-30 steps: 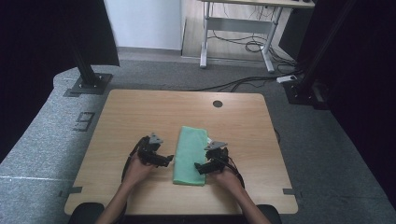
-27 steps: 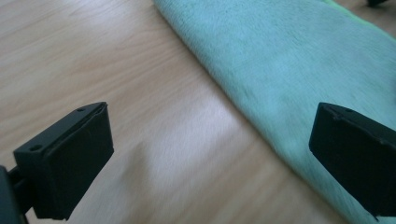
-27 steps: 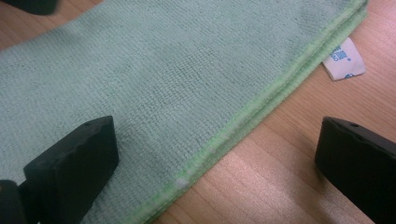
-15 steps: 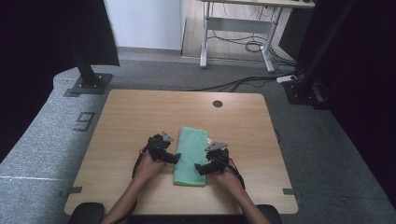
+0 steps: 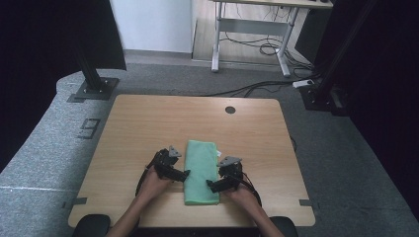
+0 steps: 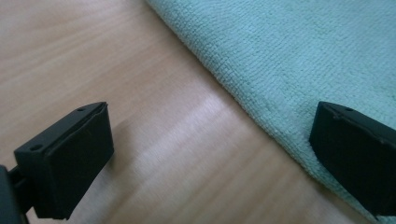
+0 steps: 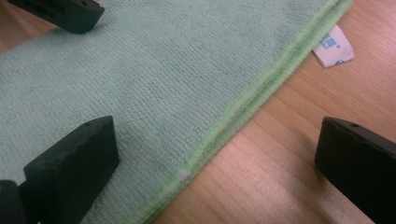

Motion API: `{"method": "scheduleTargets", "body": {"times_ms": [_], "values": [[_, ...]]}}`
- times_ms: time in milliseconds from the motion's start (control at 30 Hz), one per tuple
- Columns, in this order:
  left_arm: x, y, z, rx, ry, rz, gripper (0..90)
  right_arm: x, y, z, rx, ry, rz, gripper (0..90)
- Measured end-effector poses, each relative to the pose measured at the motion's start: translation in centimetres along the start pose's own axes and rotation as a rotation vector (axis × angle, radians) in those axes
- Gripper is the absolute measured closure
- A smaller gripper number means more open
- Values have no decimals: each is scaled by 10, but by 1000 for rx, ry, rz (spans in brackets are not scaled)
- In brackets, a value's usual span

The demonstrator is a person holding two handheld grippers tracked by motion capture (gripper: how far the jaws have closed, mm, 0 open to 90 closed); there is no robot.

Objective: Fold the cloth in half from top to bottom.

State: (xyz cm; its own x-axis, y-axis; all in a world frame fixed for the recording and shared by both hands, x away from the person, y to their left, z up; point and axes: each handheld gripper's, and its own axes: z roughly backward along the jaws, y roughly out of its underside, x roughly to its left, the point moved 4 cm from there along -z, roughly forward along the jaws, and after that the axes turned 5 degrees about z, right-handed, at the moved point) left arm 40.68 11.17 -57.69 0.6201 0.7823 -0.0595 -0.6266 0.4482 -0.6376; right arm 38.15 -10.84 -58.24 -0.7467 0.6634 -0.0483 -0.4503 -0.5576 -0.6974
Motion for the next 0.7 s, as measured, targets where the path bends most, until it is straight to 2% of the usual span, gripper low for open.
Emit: {"method": "scheduleTargets", "body": {"times_ms": [133,433,600,700], "values": [[-2,5,2,-14,20,2,0,2,3,3,-3,-4,1,0],[-2,7,2,-31,19,2,0,1,2,3,13,-13,7,0],[-2,7,2,-31,18,3,0,-5,-4,5,20,-60,-34,55],[-2,7,2,-30,18,3,0,-13,-9,3,20,-48,-46,58]]}}
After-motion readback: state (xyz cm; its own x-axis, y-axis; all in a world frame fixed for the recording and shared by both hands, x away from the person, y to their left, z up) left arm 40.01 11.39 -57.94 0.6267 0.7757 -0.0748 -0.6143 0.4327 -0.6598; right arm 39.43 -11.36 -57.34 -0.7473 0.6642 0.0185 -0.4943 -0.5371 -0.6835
